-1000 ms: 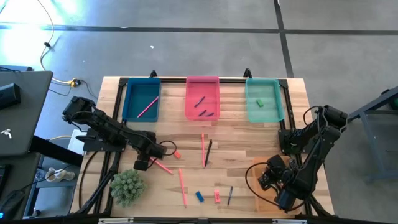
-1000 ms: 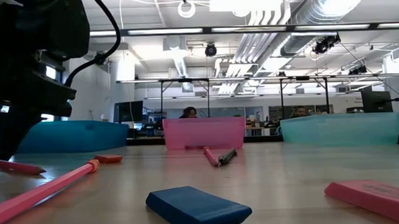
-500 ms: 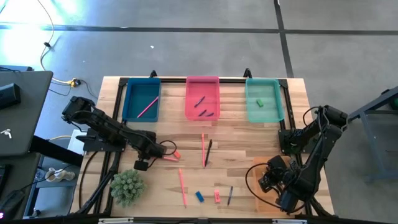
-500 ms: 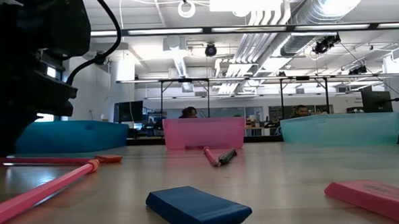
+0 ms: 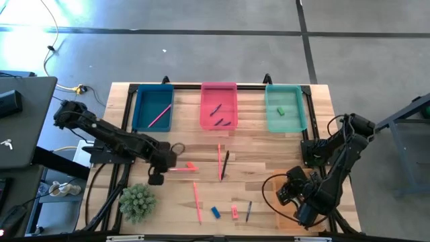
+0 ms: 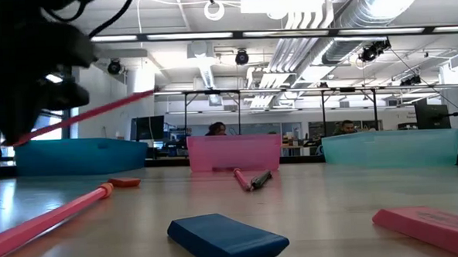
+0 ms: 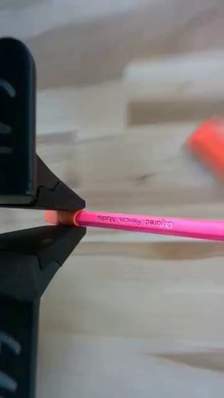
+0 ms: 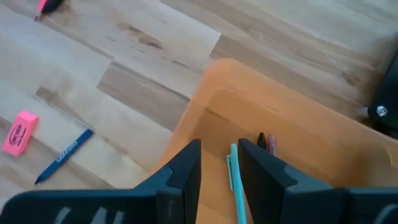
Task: Sort crayons/erasers/pens/pencils in bins
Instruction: Put the pink pencil into the blue bin
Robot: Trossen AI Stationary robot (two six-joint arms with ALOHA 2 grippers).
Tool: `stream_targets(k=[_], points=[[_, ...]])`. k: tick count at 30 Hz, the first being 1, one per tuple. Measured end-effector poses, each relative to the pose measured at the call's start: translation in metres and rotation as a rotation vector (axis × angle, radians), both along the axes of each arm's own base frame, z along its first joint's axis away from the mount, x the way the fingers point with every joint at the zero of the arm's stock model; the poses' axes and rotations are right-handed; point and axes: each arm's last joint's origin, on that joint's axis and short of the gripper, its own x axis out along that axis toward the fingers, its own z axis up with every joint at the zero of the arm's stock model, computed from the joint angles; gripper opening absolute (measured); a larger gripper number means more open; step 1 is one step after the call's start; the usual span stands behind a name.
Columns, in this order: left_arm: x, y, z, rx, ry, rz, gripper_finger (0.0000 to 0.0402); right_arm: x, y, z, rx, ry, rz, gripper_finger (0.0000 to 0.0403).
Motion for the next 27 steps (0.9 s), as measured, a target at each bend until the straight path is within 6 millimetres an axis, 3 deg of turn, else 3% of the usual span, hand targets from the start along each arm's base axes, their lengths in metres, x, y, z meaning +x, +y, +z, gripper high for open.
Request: stream_targets(k=[8, 15, 20, 27], points=[[-0.002, 0.027, 0.034, 0.057, -0.278, 0.203, 0.0016, 0.017, -0.013, 0.002, -0.116, -0.082, 0.041, 0.0099], [-0.018, 0.059, 0.057, 0.149, -0.412, 0.370, 0.0016, 0.032, -0.024, 0.003, -0.174, -0.101, 0.050, 0.0099], [-0.032, 0.082, 0.066, 0.260, -0.443, 0.540, 0.0016, 0.040, -0.031, 0.003, -0.183, -0.089, 0.046, 0.0099], [-0.054, 0.110, 0.066, 0.385, -0.361, 0.762, 0.0016, 0.051, -0.039, 0.002, -0.179, -0.076, 0.054, 0.0099]])
